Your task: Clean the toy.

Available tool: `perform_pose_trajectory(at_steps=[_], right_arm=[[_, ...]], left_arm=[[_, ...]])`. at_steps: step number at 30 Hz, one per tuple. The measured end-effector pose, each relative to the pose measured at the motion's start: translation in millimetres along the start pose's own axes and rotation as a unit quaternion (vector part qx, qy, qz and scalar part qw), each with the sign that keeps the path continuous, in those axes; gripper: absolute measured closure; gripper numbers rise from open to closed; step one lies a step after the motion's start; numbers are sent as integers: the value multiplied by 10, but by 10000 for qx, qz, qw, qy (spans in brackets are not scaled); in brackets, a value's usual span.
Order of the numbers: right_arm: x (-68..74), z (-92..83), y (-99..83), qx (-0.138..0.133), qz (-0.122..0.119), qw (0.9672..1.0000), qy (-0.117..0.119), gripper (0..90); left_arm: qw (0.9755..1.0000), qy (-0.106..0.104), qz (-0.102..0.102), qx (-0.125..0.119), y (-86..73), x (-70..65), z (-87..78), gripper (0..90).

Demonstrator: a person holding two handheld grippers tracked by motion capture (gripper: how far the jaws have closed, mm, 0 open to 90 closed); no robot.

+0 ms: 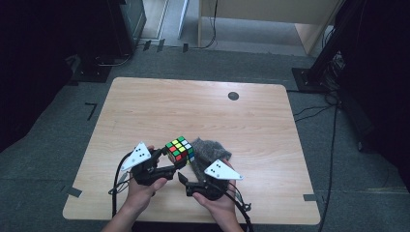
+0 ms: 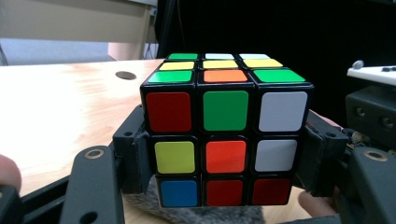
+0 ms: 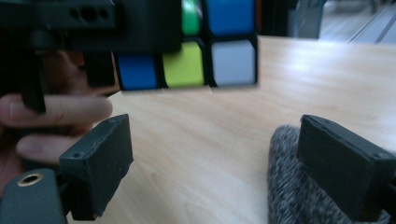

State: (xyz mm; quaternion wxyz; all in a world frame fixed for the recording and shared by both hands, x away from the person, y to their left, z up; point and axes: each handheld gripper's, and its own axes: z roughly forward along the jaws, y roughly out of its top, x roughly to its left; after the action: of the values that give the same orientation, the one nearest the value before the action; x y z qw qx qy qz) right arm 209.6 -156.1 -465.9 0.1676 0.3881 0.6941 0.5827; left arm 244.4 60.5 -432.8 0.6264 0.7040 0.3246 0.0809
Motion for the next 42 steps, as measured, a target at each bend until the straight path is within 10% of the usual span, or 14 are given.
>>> perform_pose_trajectory(at_steps=[15, 30, 35, 42], right_arm=[[132, -51, -3, -718, -448, 9955, -420, 315], [85, -56, -8, -291, -680, 9959, -525, 343], [-3, -64, -6, -104, -562, 9971, -502, 344], [-186, -159, 85, 285, -457, 9967, -600, 343]], left_arm=[[9984, -319, -450, 116, -42, -49, 91, 333], [9965, -462, -692, 37, 27, 68, 41, 267], [9988, -229, -398, -185, 100, 168, -87, 242], [9973, -60, 728, -59, 105, 189, -161, 245]])
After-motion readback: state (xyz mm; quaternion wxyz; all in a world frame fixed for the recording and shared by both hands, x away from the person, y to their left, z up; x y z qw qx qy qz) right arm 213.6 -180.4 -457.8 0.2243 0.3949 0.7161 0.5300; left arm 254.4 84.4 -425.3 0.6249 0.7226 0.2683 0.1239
